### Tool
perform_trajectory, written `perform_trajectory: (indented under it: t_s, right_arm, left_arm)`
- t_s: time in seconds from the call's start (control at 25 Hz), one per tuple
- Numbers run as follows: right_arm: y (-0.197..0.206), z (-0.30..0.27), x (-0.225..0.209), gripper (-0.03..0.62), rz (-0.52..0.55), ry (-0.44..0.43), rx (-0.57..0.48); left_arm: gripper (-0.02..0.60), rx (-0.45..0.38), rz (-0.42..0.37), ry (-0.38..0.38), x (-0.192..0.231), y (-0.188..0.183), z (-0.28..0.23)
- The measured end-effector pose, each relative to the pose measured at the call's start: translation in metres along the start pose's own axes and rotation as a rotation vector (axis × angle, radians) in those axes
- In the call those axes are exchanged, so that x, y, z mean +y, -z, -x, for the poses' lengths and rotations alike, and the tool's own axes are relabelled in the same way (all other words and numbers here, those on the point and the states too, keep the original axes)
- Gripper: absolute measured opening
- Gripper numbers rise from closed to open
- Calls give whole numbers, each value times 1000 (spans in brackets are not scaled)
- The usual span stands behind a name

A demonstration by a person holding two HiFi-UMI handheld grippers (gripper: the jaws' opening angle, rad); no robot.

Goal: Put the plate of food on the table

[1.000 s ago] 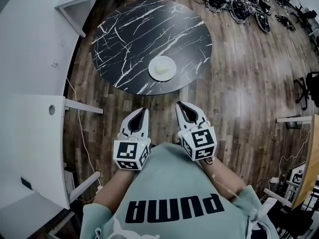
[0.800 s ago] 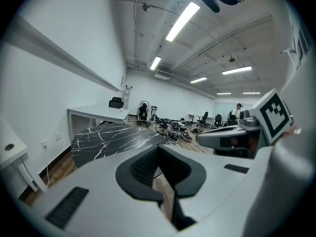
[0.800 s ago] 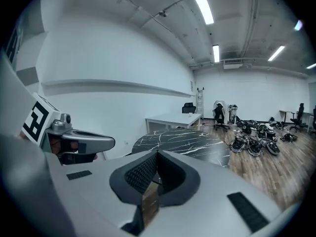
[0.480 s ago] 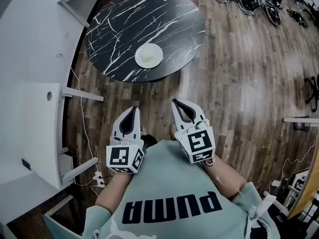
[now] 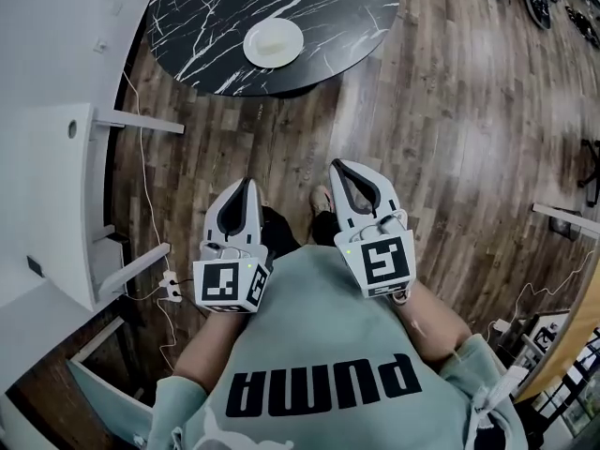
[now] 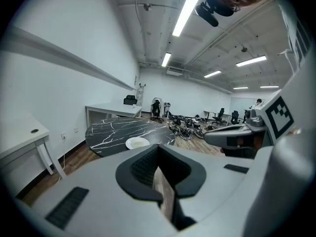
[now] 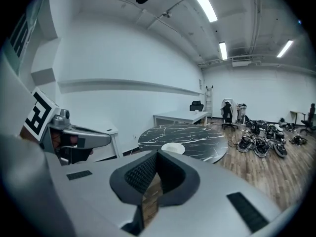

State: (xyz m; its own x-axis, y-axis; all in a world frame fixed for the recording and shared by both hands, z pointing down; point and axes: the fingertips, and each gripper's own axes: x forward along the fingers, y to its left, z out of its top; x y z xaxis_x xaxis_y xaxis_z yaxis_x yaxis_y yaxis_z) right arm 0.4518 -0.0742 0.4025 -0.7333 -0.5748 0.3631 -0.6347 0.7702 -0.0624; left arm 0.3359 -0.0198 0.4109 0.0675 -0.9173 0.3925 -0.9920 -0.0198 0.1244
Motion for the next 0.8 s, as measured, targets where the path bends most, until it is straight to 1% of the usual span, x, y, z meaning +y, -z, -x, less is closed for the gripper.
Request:
perform_trajectory:
  t_s: [0.2, 0.48, 0.8]
  right_arm:
    - [9, 6, 1, 8, 26, -17, 0]
    - [5, 6, -1, 8, 34, -23, -14]
    - [1, -3, -2, 8, 42, -37, -18]
  left_arm:
    - [6, -22, -6, -13, -9, 1, 3]
    - [6, -42, -11, -41, -5, -6, 6]
    - [6, -41, -8, -58, 0, -7, 3]
